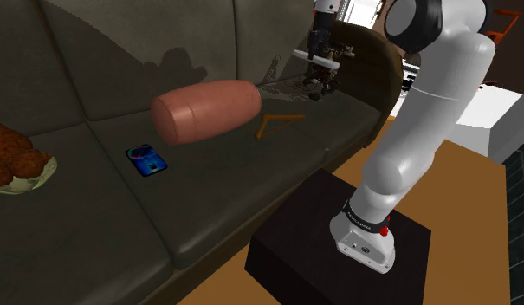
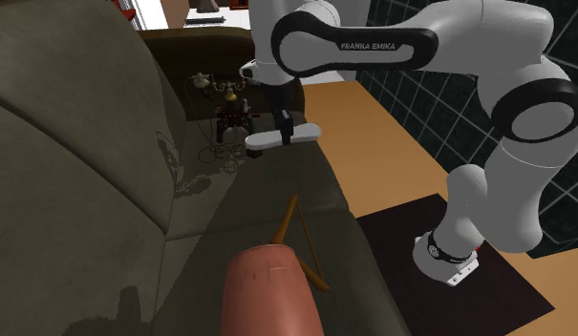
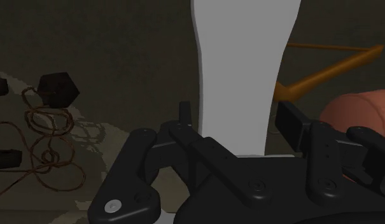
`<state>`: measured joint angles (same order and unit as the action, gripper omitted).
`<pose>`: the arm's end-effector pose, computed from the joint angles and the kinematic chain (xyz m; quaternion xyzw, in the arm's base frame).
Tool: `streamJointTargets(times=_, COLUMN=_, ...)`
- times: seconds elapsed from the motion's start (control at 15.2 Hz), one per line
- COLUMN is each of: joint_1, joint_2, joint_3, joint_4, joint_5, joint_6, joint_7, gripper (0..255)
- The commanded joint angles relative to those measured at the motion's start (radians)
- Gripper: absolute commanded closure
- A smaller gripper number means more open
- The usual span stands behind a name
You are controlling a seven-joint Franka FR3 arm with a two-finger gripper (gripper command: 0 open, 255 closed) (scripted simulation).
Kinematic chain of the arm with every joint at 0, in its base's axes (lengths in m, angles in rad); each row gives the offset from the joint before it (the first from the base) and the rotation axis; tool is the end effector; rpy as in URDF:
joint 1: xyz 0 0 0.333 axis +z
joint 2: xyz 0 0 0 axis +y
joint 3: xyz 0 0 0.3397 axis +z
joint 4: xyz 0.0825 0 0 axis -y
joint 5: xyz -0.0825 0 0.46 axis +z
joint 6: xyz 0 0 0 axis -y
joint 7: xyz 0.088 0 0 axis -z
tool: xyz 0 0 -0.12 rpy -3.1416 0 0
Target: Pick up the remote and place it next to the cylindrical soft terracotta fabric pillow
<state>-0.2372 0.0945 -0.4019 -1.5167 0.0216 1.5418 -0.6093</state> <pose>0.5336 -0.3794 0.6061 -0.9994 0.0147 0.0296 0.0118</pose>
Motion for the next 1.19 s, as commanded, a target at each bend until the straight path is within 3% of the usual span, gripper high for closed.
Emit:
streamJointTargets(times=0.0, joint_1=0.031, joint_2=-0.061, joint_3=0.021, joint_4=-0.069, joint_5=-0.022, joint_6=0.013, joint_7=0.053, gripper=255)
streamJointTargets(times=0.53, joint_1=0.124, joint_2=-0.250, joint_3=0.130, joint_4=-0.277, joint_5=-0.063, joint_6=0.039, joint_7=0.261, gripper=255)
streamJointTargets(times=1.12, joint_1=0.208, joint_2=-0.376, joint_3=0.271, joint_4=-0.411, joint_5=-0.043, joint_6=0.045, joint_7=0.486, gripper=255)
